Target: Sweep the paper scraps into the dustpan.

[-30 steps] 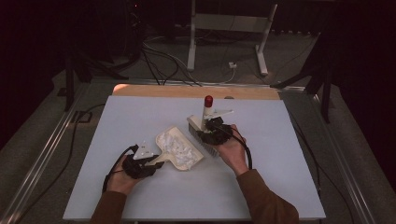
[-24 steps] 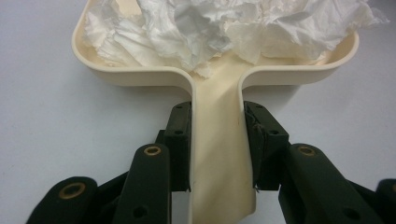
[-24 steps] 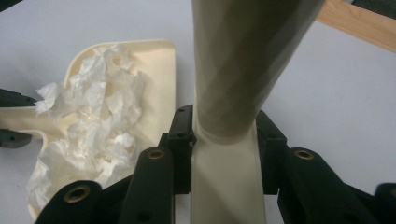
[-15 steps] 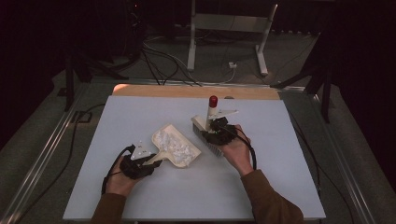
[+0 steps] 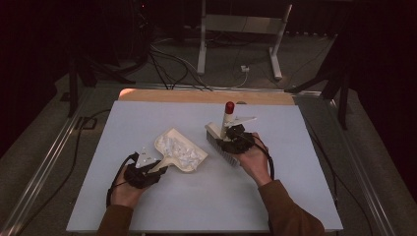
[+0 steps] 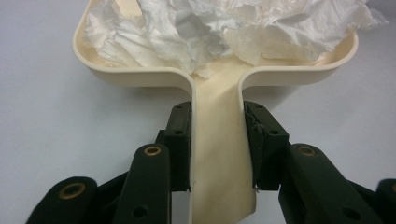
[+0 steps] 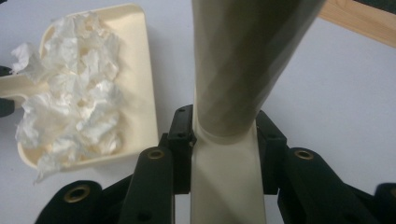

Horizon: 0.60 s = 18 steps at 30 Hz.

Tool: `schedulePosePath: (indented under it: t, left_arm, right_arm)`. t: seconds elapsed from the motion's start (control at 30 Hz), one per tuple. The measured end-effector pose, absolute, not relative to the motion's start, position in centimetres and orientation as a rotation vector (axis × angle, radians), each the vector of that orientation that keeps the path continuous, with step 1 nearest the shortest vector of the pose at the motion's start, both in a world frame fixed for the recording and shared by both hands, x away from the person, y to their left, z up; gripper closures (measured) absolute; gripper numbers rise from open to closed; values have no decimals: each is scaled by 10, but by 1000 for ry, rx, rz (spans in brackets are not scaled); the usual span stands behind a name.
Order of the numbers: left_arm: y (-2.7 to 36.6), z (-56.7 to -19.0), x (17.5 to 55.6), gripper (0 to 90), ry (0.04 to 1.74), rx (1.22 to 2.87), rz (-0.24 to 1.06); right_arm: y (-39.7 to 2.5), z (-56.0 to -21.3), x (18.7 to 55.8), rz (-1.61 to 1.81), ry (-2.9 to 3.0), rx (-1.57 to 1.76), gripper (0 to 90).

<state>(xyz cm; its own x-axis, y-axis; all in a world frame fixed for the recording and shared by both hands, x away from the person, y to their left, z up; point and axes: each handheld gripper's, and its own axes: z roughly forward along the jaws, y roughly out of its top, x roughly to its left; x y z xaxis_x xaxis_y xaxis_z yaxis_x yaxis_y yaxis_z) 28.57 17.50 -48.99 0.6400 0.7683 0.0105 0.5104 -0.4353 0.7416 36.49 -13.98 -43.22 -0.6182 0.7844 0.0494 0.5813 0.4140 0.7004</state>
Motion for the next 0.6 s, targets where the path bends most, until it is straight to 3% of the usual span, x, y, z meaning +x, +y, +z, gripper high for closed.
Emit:
schedulePosePath:
  t: [0.6]
  left_arm:
    - [177, -485, 283, 666, 1062, 2096, 513]
  right_arm:
    - [-169, -436, 364, 1022, 2373, 1215, 666]
